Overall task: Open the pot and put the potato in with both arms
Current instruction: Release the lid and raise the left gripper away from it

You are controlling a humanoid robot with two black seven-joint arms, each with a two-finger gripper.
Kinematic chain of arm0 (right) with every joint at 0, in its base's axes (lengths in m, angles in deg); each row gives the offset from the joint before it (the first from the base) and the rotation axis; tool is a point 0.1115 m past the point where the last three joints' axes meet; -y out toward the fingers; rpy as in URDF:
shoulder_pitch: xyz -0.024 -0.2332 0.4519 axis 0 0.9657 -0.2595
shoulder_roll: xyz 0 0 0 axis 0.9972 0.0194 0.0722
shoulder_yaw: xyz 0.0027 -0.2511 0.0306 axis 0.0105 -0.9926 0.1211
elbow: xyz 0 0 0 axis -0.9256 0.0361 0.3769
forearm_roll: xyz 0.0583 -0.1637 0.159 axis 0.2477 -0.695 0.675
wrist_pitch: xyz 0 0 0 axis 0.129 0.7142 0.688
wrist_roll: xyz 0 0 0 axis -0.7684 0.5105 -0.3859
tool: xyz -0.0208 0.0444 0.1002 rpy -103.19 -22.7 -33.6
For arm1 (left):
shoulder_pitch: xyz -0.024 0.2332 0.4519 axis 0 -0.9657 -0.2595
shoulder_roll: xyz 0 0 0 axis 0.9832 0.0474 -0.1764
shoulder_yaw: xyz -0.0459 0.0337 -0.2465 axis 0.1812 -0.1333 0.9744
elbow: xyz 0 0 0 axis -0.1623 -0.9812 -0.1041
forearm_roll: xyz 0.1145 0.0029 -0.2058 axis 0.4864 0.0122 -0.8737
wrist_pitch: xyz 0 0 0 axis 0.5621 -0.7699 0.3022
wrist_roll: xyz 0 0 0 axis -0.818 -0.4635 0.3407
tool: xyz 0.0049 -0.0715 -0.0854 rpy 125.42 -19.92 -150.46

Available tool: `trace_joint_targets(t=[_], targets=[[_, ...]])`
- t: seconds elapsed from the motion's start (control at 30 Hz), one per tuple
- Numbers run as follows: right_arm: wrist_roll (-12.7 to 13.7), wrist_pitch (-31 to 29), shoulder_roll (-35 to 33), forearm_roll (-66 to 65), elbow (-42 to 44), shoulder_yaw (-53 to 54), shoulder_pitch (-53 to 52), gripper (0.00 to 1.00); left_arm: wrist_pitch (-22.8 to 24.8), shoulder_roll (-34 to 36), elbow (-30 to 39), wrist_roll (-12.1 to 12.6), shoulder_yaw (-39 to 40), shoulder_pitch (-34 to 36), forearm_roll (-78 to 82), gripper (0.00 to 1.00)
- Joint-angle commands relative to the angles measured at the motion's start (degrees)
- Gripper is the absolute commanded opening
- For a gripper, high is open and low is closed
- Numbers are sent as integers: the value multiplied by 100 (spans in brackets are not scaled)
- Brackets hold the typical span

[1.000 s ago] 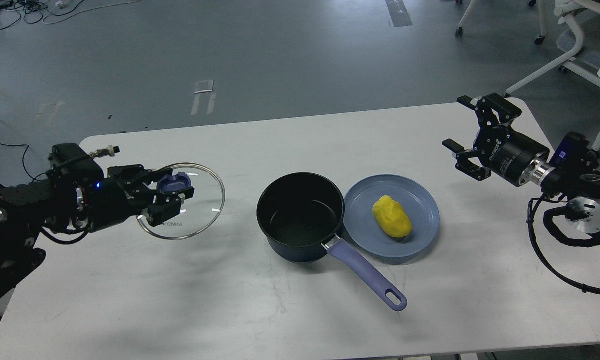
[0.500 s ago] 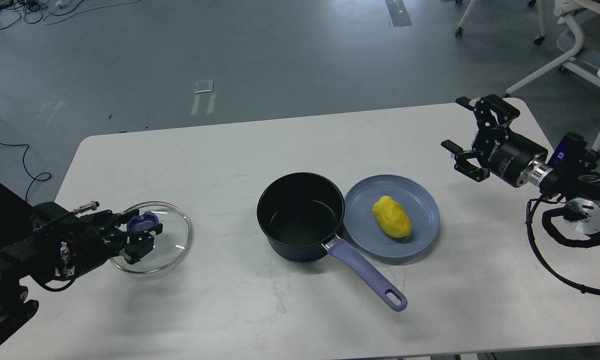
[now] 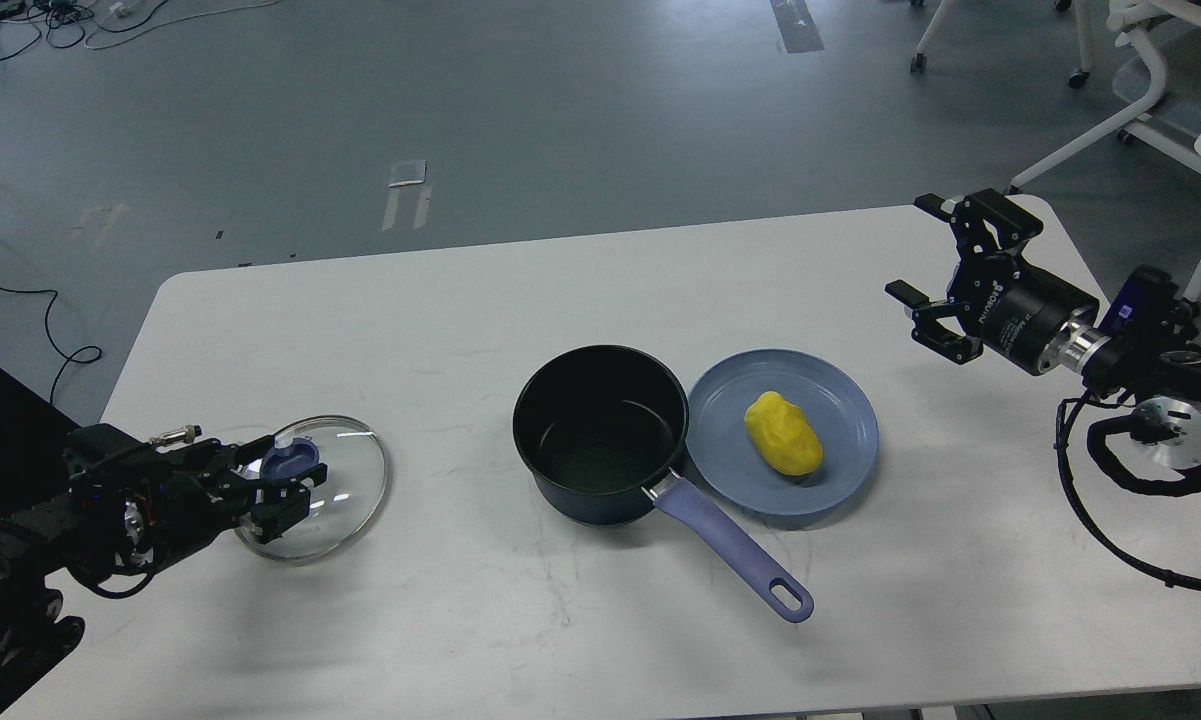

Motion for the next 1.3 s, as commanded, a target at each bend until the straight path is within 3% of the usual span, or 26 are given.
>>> trace_joint_targets(t=[0.0, 0.2, 0.3, 0.47, 0.7, 0.83, 0.97, 1.1, 1.27], targets=[[1, 0, -15, 0, -17, 9, -18, 100, 11, 58, 65, 2, 36, 154, -650, 98], [1, -9, -50, -26, -61, 9, -97, 100, 230, 251, 434, 2, 1, 1129, -2066, 98], [1, -18, -120, -70, -88, 0, -149, 100, 739, 313, 689, 2, 10, 1595, -3085, 98], [1, -18, -217, -1017, -149, 0, -264, 100, 2723, -133, 769, 2, 71, 2229, -6462, 98], [1, -18, -261, -1204, -255, 0, -281, 100, 2876, -1064, 270, 2, 27, 1879, -9053, 98], [1, -18, -287, -1370, -307, -87, -299, 100, 3008, -1654, -198, 2, 71, 1440, -9336, 98], [1, -26, -673, -1949, -562, -368, -606, 100, 3017, -1831, -216, 2, 211, 1201, -9337, 98], [1, -26, -1139, -3265, -1018, -1306, -1657, 100, 3034, -1893, -155, 2, 527, 1139, -9345, 98], [1, -18, -1184, -4304, -1169, -2904, -3169, 100, 3131, -1893, -155, 2, 651, 1139, -9345, 98]])
